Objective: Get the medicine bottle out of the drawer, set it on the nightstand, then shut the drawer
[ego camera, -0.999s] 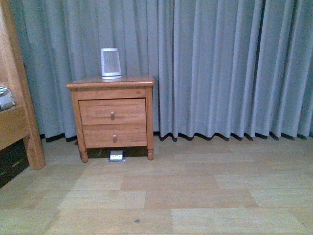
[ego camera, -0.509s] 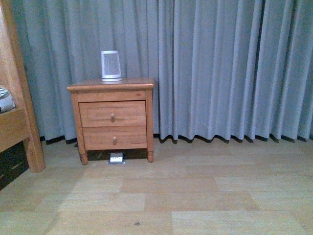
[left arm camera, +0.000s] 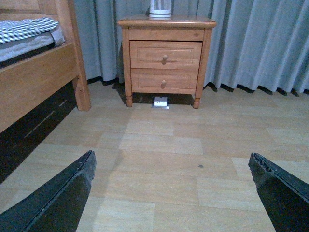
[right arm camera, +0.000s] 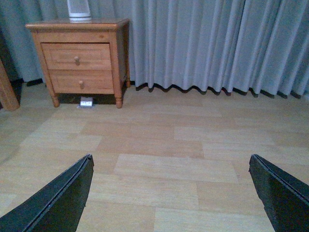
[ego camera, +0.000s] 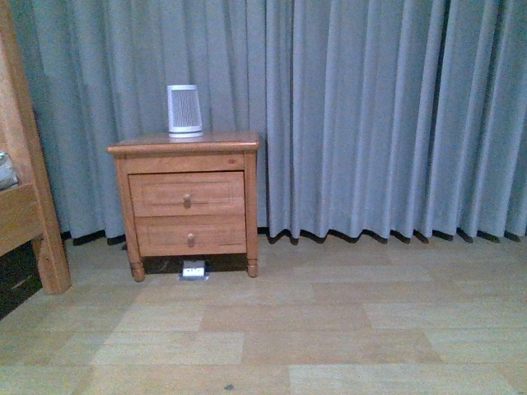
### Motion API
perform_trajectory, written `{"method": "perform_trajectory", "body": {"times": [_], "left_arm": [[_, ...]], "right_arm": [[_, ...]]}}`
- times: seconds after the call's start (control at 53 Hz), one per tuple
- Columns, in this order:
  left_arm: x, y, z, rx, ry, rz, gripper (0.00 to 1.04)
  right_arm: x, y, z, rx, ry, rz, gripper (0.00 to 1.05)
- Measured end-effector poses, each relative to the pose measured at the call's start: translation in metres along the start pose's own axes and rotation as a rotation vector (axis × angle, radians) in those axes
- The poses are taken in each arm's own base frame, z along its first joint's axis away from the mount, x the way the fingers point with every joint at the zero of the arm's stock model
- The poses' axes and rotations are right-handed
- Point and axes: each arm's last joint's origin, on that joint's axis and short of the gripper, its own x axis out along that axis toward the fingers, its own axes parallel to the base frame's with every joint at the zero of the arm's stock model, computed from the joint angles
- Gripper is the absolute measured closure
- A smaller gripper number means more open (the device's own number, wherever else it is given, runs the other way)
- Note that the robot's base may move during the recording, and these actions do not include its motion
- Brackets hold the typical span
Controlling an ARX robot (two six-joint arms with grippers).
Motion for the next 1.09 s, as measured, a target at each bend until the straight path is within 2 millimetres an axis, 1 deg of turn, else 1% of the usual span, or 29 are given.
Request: {"method": "perform_trajectory", "body": {"times": [1.093], "left_arm": [[0.0000, 0.0000, 0.0000, 0.000, 0.000, 0.000, 0.07]], "right_arm": [[0.0000, 0.0000, 0.0000, 0.000, 0.000, 0.000, 0.07]]}}
